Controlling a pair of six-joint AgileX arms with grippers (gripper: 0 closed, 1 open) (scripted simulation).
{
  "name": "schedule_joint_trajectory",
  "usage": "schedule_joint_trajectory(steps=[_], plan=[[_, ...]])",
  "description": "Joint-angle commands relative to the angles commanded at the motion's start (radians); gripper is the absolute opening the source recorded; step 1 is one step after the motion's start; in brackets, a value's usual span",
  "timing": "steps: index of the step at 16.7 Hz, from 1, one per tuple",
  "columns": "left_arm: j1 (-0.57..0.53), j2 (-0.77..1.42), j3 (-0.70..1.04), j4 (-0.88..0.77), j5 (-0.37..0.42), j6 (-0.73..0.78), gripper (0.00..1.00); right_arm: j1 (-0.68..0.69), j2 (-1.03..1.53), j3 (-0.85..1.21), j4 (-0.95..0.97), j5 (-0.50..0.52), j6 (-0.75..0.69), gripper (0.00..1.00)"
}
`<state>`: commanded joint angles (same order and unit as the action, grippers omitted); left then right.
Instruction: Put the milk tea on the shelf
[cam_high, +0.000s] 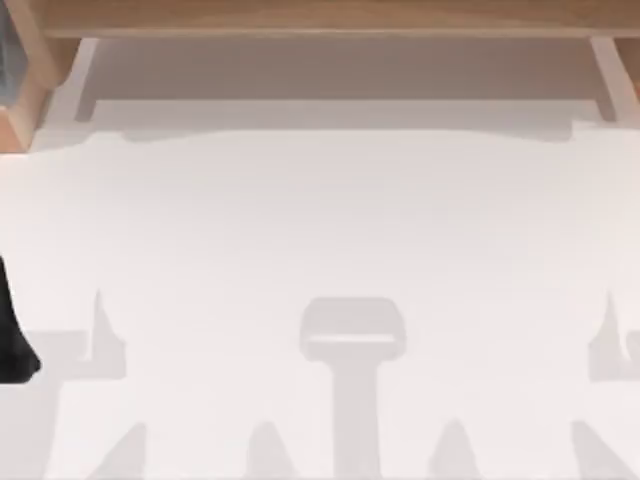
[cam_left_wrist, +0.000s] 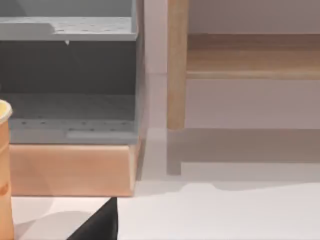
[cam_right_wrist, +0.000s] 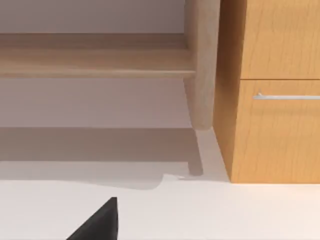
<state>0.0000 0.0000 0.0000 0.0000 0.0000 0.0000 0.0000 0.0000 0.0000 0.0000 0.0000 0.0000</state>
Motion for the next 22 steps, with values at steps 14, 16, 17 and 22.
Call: schedule_joint_trajectory(steps=[14, 16, 17, 22], plan=[[0.229, 0.696, 0.229, 0.515, 0.267, 0.01, 1.0, 0.0, 0.0, 0.0, 0.0, 0.0, 0.0, 1.0], [0.296, 0.895, 0.287, 0.654, 0.342, 0.009, 1.0, 0.0, 0.0, 0.0, 0.0, 0.0, 0.0, 1.0], [0.331, 0.997, 0.316, 0.725, 0.379, 0.009, 1.0, 0.0, 0.0, 0.0, 0.0, 0.0, 0.0, 1.0], [0.507, 1.508, 0.453, 1.078, 0.564, 0.006, 1.0, 0.0, 0.0, 0.0, 0.0, 0.0, 0.0, 1.0]])
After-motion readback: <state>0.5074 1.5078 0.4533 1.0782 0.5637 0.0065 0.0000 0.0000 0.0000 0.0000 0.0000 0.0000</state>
